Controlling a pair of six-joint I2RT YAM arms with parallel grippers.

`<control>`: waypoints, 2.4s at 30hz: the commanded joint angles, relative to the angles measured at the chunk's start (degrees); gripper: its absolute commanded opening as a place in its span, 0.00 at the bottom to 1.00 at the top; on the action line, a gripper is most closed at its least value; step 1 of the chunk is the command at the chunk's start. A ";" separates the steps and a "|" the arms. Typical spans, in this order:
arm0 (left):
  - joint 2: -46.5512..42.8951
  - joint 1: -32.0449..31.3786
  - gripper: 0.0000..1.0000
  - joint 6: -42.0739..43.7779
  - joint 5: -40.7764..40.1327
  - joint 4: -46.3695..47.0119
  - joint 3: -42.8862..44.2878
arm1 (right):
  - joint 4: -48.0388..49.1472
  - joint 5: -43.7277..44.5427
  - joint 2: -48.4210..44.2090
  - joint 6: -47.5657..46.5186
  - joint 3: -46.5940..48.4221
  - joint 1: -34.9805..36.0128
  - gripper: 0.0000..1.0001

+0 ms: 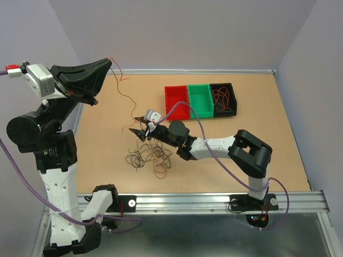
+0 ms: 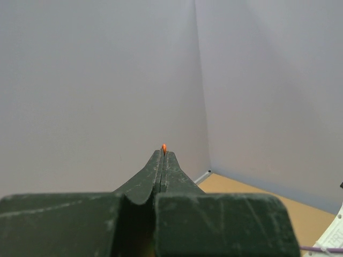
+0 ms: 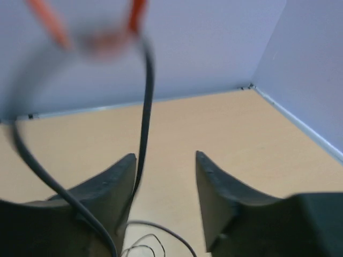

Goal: Untangle the cables

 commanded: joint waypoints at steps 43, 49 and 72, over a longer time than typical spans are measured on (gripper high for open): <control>-3.40 -13.78 0.00 9.84 10.64 26.53 -31.94 | 9.45 2.78 -29.58 12.08 -36.77 0.37 0.98; -4.90 -17.67 0.00 14.68 14.95 26.45 -36.34 | 6.01 4.53 -28.19 4.51 -26.22 0.37 0.96; -0.24 -19.52 0.11 26.18 1.37 14.84 -36.25 | -8.85 11.55 -24.21 0.28 -18.00 0.29 0.01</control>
